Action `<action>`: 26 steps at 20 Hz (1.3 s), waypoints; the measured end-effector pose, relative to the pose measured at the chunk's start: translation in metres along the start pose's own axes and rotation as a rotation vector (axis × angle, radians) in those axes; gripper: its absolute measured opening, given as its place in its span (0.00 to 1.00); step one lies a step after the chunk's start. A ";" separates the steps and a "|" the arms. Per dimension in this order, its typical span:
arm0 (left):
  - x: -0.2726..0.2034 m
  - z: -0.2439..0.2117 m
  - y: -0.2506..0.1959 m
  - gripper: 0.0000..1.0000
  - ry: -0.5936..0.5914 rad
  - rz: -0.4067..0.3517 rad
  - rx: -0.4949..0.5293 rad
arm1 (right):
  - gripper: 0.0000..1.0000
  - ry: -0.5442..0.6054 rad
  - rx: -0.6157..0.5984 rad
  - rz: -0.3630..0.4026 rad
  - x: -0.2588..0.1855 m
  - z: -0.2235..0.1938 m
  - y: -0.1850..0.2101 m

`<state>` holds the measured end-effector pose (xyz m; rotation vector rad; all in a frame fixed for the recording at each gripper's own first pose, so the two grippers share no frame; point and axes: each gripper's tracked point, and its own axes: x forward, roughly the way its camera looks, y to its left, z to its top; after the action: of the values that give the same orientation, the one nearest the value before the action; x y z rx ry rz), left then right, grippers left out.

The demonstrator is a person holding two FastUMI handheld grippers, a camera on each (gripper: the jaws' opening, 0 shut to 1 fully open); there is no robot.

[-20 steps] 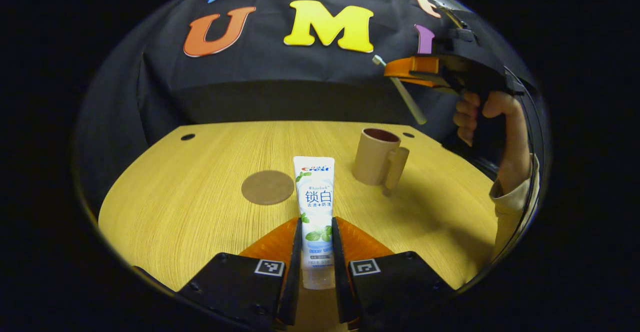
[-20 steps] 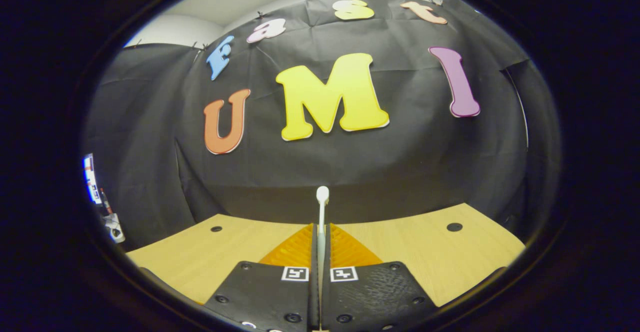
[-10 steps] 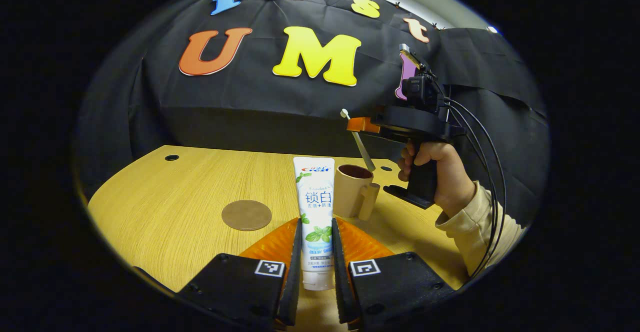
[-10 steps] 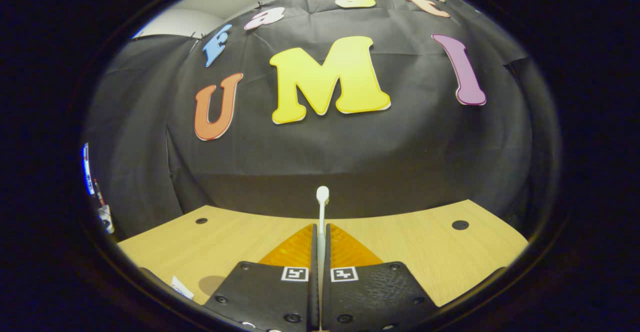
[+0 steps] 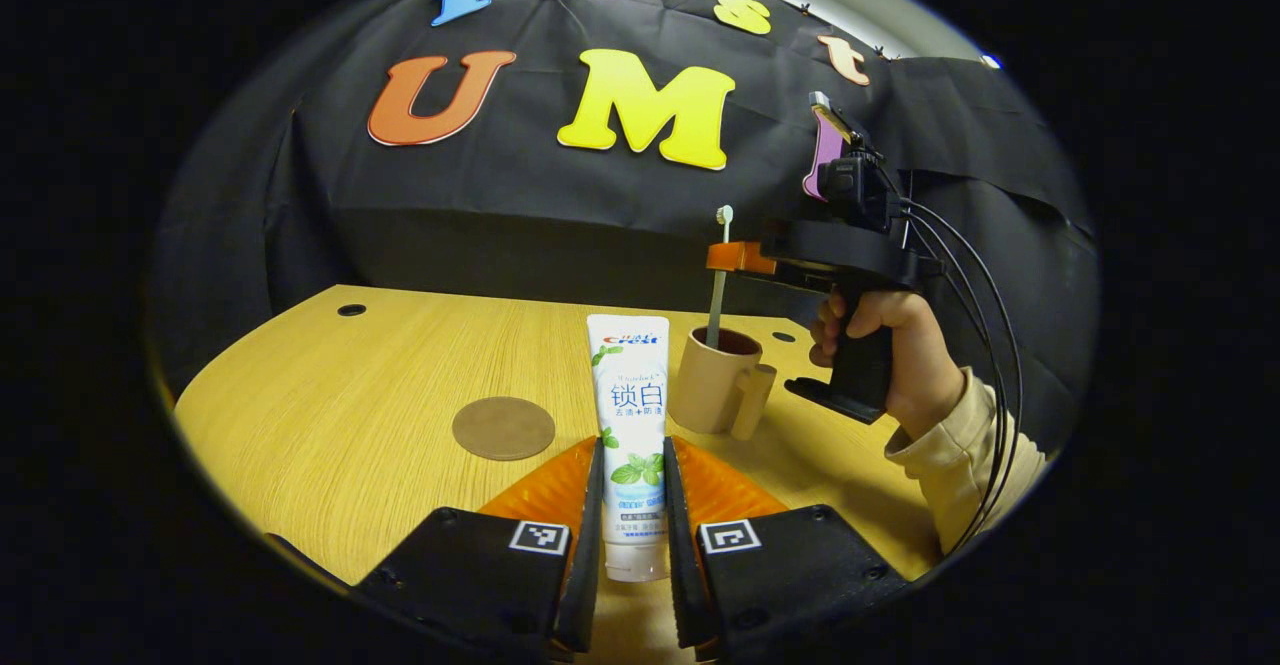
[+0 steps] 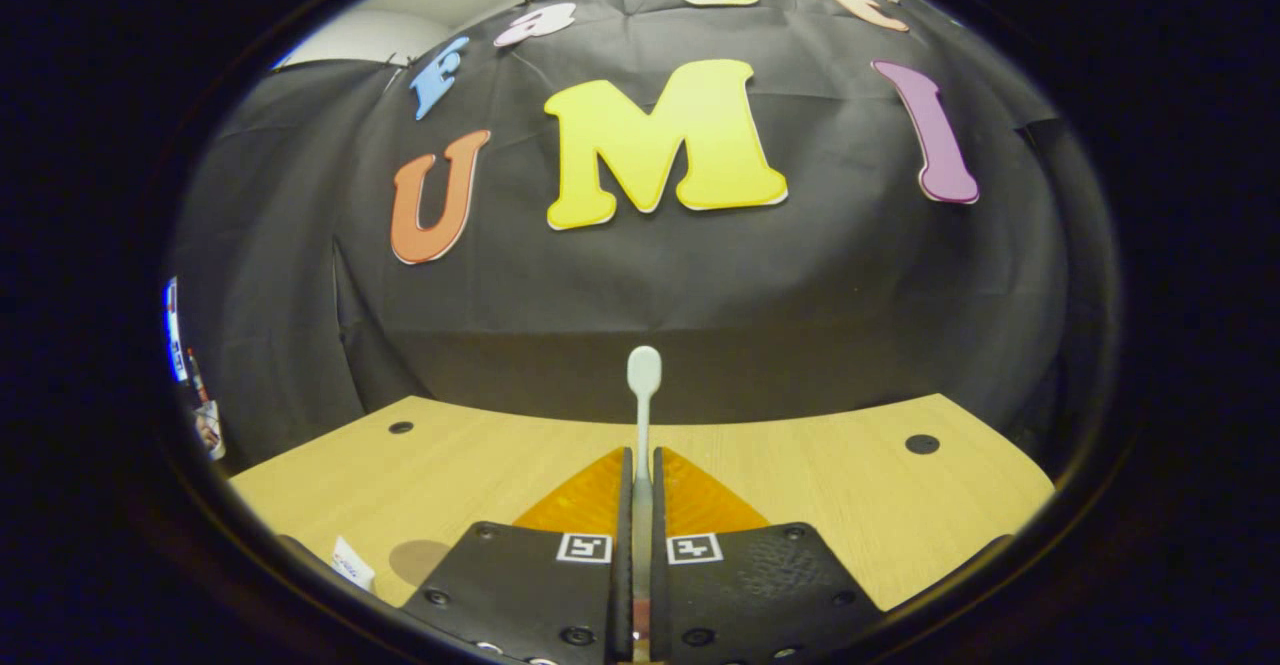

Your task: Put the toothbrush and toothpaste on the desktop into the cup, then pick up the cup and place it on the coaster on the desktop.

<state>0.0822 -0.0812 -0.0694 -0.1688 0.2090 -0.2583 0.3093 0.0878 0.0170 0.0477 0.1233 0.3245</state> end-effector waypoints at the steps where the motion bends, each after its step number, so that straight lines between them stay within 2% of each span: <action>1: 0.000 0.001 0.001 0.34 -0.006 0.005 0.002 | 0.05 0.007 0.007 0.008 -0.002 -0.001 0.001; 3: 0.003 0.007 0.000 0.34 -0.020 0.011 0.015 | 0.08 0.027 0.018 0.017 -0.008 -0.008 0.000; 4: 0.004 0.012 0.000 0.34 -0.029 0.013 0.014 | 0.15 0.030 0.018 0.034 -0.010 -0.008 0.002; 5: 0.006 0.019 -0.001 0.34 -0.045 0.013 0.007 | 0.34 0.032 0.009 0.035 -0.014 -0.010 0.000; 7: 0.013 0.037 -0.005 0.33 -0.082 0.007 0.006 | 0.53 0.031 -0.017 0.030 -0.022 -0.014 -0.008; 9: 0.020 0.058 -0.006 0.34 -0.125 0.021 0.024 | 0.80 0.024 -0.036 0.023 -0.036 -0.017 -0.015; 11: 0.033 0.076 -0.010 0.34 -0.160 0.030 0.034 | 0.99 0.007 -0.042 -0.022 -0.052 -0.019 -0.035; 18: 0.085 0.109 -0.040 0.33 -0.168 0.024 0.068 | 0.97 -0.038 -0.029 -0.051 -0.099 -0.032 -0.077; 22: 0.110 0.123 -0.066 0.33 -0.200 0.006 0.104 | 0.97 -0.055 -0.078 -0.117 -0.106 -0.038 -0.103; 23: 0.115 0.126 -0.070 0.33 -0.211 0.001 0.103 | 1.00 -0.055 -0.074 -0.103 -0.109 -0.038 -0.100; 26: 0.131 0.130 -0.079 0.33 -0.233 -0.007 0.089 | 0.97 -0.052 -0.013 -0.092 -0.111 -0.038 -0.103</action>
<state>0.2168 -0.1735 0.0474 -0.1108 -0.0347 -0.2521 0.2327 -0.0442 -0.0147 0.0370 0.0715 0.2316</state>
